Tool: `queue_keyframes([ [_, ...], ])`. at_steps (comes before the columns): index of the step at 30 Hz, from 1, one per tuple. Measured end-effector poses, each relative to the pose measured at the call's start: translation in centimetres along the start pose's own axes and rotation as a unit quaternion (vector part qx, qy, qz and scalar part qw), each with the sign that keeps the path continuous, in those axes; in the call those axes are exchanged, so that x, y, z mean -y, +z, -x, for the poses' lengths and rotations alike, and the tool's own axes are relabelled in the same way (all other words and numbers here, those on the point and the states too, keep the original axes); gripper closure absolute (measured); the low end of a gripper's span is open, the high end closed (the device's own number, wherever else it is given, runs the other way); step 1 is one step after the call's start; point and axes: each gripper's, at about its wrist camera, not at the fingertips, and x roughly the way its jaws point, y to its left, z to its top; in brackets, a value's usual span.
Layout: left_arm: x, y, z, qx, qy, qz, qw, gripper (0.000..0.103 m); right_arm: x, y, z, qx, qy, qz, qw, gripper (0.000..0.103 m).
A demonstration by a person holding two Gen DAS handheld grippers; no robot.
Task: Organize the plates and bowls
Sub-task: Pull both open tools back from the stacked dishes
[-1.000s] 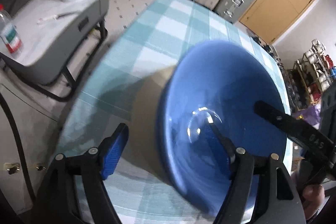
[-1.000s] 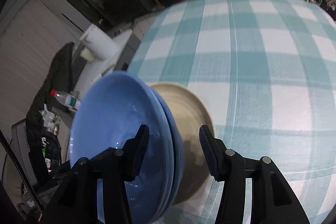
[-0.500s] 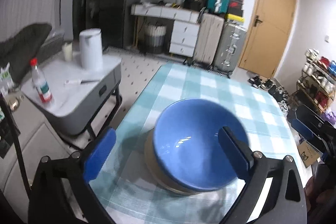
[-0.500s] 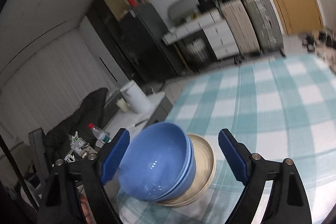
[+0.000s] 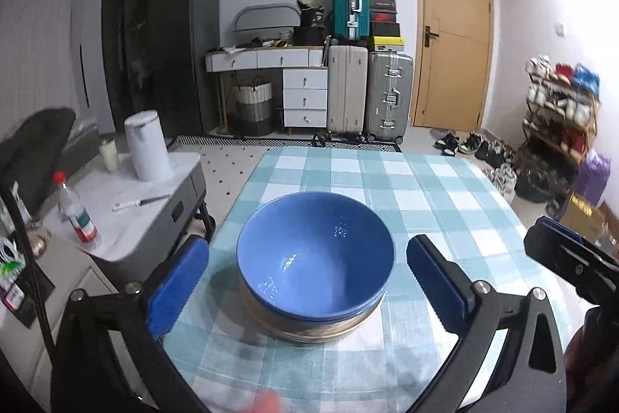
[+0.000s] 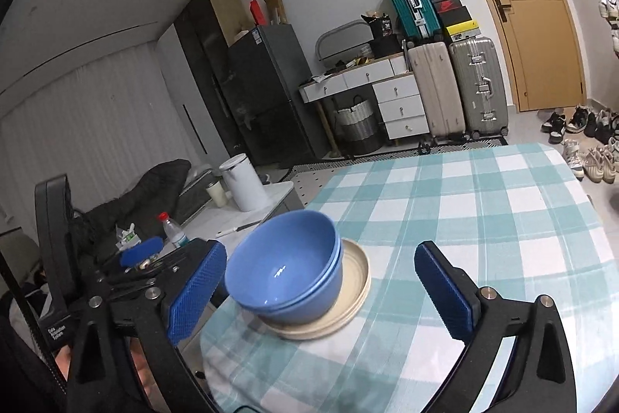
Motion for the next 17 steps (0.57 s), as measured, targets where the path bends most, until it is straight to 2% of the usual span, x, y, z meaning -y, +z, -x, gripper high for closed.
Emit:
queue_keyframes([
  [4,0.1,-0.2,0.1,-0.012,-0.002,0.012,0.9998,0.0,-0.4,-0.9,0.6,-0.005,0.007,0.008,1.0,0.003],
  [10,1.1,-0.9,-0.1,-0.029,-0.012,-0.001,0.9995,0.0,-1.0,-1.4,1.3,0.004,-0.004,0.024,1.0,0.003],
  [17,3.1,-1.4,0.7,0.004,-0.014,-0.043,0.999,0.0,-0.8,-1.9,1.7,0.007,-0.017,0.024,1.0,0.003],
])
